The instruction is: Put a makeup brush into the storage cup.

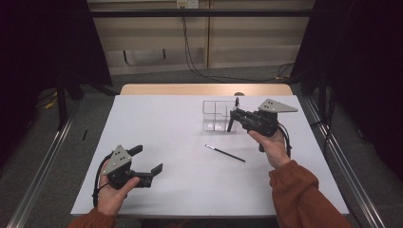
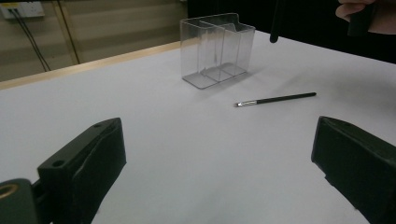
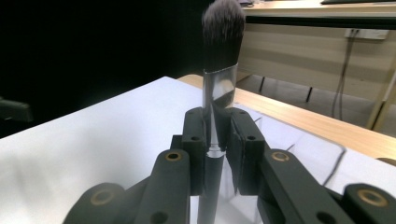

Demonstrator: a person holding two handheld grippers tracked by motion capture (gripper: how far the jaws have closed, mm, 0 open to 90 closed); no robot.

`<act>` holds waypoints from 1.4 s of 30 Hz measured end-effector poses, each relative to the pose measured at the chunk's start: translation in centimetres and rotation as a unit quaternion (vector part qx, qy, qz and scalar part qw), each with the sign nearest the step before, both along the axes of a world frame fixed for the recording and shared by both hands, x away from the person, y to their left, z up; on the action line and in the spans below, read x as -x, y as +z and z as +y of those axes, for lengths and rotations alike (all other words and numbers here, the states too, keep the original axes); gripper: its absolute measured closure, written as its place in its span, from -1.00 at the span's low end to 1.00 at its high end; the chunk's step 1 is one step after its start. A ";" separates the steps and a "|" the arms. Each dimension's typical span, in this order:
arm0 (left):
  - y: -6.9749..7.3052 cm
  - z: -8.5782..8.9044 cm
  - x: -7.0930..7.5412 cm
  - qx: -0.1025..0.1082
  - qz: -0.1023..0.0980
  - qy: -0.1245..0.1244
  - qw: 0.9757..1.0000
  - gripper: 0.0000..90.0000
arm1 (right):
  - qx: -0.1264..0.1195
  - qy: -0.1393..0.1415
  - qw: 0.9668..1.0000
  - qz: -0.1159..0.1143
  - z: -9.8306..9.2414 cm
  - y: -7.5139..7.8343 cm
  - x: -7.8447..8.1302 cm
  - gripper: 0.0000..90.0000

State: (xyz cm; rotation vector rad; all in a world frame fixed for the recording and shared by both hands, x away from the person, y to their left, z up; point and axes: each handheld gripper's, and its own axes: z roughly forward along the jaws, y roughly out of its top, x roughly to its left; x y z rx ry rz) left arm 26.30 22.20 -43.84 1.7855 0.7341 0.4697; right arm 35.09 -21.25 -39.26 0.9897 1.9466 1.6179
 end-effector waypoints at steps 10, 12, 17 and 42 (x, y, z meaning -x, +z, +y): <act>-0.8 0.9 0.5 0.002 0.011 0.016 1.000 -0.94 | 0.014 -0.023 1.000 -0.002 0.1 0.8 -2.2 0.74; -0.8 0.9 0.6 -0.002 0.011 0.016 1.000 -0.94 | 0.018 -0.027 0.999 -0.002 0.2 1.0 -2.6 0.74; -0.8 0.9 0.8 -0.013 0.013 0.008 1.000 -0.93 | 0.031 -0.033 0.999 -0.007 0.4 1.7 -3.6 0.74; -0.6 2.0 0.3 0.004 0.013 0.023 1.000 -0.93 | 0.049 -0.070 0.996 0.003 0.8 0.5 -6.3 0.74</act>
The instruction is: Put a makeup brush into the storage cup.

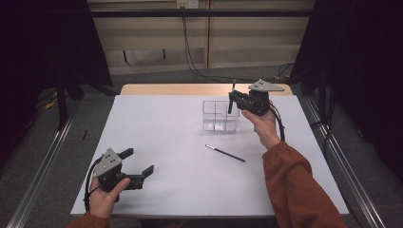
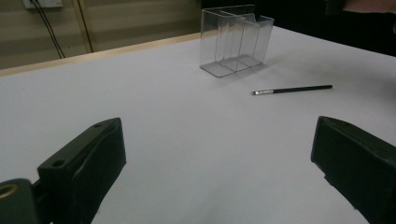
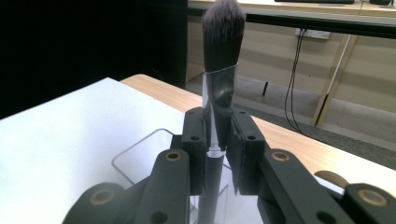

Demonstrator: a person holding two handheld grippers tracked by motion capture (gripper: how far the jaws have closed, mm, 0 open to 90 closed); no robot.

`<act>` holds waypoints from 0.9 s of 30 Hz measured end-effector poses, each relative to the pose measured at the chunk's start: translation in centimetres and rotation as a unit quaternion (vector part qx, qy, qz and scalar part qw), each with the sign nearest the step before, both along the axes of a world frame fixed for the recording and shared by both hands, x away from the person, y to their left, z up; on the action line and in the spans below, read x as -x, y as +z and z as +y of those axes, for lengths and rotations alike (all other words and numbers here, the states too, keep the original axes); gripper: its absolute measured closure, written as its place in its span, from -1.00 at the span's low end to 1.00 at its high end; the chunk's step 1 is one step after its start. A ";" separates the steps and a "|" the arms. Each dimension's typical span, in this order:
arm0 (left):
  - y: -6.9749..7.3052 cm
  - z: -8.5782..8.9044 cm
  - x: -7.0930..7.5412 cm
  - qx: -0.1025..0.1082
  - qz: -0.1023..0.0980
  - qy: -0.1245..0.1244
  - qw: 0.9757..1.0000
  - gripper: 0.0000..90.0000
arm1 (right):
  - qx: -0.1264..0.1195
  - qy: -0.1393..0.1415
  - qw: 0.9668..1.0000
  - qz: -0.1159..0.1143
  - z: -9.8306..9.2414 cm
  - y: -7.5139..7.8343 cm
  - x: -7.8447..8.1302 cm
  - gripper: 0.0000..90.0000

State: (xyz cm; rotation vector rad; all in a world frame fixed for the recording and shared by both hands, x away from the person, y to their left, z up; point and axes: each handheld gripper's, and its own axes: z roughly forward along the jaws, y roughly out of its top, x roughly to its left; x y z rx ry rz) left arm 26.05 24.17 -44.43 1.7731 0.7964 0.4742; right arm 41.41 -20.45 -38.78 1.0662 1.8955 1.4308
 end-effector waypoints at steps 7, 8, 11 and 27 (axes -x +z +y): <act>0.0 -0.1 0.1 0.008 -0.008 0.002 1.000 -0.93 | 0.003 -0.004 1.000 0.009 -0.1 -1.0 -0.1 0.74; 0.0 -0.1 0.1 0.004 -0.010 0.000 1.000 -0.93 | 0.005 -0.003 1.000 0.009 -0.1 -1.1 -0.2 0.74; 0.0 -0.2 0.1 0.005 -0.008 -0.003 1.000 -0.93 | 0.006 0.000 1.000 0.012 0.1 -1.2 -0.2 0.74; 0.1 -0.3 0.1 -0.003 -0.011 -0.009 1.000 -0.93 | 0.006 -0.003 0.999 0.037 0.1 -3.2 0.0 0.74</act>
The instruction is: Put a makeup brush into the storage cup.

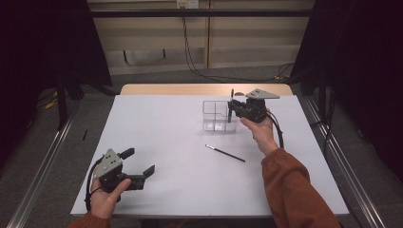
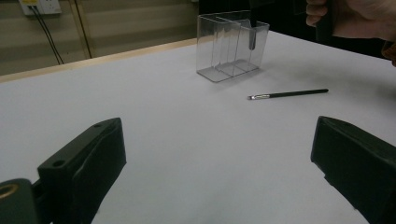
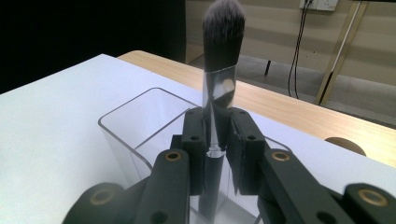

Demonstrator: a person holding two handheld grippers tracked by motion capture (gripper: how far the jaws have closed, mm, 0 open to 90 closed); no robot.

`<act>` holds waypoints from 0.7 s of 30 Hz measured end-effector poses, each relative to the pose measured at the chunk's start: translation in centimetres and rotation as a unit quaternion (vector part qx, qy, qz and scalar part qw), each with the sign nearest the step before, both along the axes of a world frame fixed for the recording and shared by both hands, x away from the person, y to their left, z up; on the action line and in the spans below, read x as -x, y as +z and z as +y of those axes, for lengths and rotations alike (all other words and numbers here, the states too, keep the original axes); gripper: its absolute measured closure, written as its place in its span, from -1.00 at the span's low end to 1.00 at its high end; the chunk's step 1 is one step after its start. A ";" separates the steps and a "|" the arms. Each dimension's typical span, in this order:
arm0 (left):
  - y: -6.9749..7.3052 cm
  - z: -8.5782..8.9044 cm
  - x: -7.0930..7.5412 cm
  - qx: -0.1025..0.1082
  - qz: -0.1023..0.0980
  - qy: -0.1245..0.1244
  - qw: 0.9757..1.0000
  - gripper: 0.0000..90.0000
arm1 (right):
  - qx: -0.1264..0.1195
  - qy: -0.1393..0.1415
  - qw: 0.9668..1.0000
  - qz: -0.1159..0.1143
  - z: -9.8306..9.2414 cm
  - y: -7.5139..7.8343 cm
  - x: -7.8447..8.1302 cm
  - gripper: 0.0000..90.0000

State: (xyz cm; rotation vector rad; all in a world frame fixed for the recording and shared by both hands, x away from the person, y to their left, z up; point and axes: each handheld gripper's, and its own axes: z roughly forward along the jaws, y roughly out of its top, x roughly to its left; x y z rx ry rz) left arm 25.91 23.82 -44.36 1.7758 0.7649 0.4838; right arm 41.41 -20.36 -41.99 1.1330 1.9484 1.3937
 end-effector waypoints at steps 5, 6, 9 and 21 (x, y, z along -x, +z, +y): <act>0.0 0.0 0.0 -0.001 -0.001 0.002 1.000 -0.93 | 0.000 -0.003 1.000 0.004 -0.2 -0.3 -0.1 0.73; 0.0 0.0 0.0 -0.001 -0.002 0.004 1.000 -0.93 | 0.000 -0.003 1.000 0.005 -0.2 -0.4 -0.1 0.73; 0.0 0.1 0.0 -0.001 -0.002 0.006 1.000 -0.93 | -0.002 -0.006 1.000 0.007 -0.4 -0.5 -0.1 0.71; 0.0 0.1 0.0 -0.001 0.001 0.006 1.000 -0.93 | -0.024 -0.017 1.000 0.004 -0.8 -0.7 -0.1 0.38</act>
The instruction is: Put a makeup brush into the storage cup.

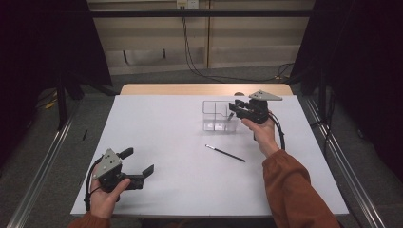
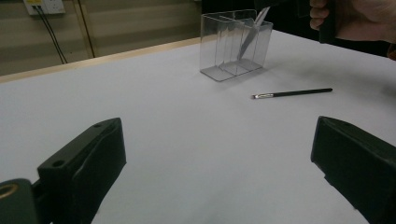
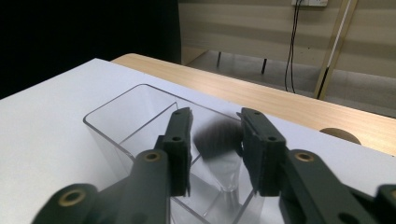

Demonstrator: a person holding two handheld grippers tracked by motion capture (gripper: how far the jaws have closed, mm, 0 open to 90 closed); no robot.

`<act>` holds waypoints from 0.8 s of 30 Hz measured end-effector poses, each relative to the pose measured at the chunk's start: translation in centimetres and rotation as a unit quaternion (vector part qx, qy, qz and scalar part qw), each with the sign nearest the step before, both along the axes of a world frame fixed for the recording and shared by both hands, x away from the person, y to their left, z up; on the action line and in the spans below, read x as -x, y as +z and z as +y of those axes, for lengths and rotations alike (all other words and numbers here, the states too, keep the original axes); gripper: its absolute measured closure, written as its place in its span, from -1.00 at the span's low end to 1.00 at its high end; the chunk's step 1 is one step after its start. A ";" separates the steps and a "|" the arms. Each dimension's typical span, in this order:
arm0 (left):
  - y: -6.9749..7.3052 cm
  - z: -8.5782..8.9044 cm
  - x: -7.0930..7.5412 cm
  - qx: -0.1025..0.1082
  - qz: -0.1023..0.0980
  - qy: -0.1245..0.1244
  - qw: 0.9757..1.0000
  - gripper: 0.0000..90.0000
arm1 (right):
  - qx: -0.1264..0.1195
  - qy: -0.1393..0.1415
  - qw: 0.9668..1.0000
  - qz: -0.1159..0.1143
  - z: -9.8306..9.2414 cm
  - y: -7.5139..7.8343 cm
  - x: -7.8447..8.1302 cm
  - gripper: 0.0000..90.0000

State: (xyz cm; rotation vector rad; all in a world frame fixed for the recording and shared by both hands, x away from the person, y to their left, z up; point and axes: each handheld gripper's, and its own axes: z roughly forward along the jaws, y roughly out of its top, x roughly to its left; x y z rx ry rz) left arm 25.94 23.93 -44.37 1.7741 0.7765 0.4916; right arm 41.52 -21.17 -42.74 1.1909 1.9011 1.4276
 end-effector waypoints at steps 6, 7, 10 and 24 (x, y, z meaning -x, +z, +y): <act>0.0 0.1 -0.1 -0.001 0.000 0.006 1.000 -0.93 | -0.015 -0.002 1.000 -0.002 -0.4 0.2 0.3 -0.04; 0.0 0.1 -0.1 -0.002 -0.001 0.005 1.000 -0.93 | -0.014 0.004 1.000 -0.002 -0.5 0.2 0.3 -0.05; 0.0 0.1 -0.1 -0.003 -0.002 0.005 1.000 -0.93 | -0.012 0.009 1.000 -0.005 -0.6 0.2 0.6 -0.22; 0.0 0.1 0.0 -0.004 -0.003 0.001 1.000 -0.93 | -0.021 0.011 1.000 0.001 -1.4 0.2 2.6 -0.75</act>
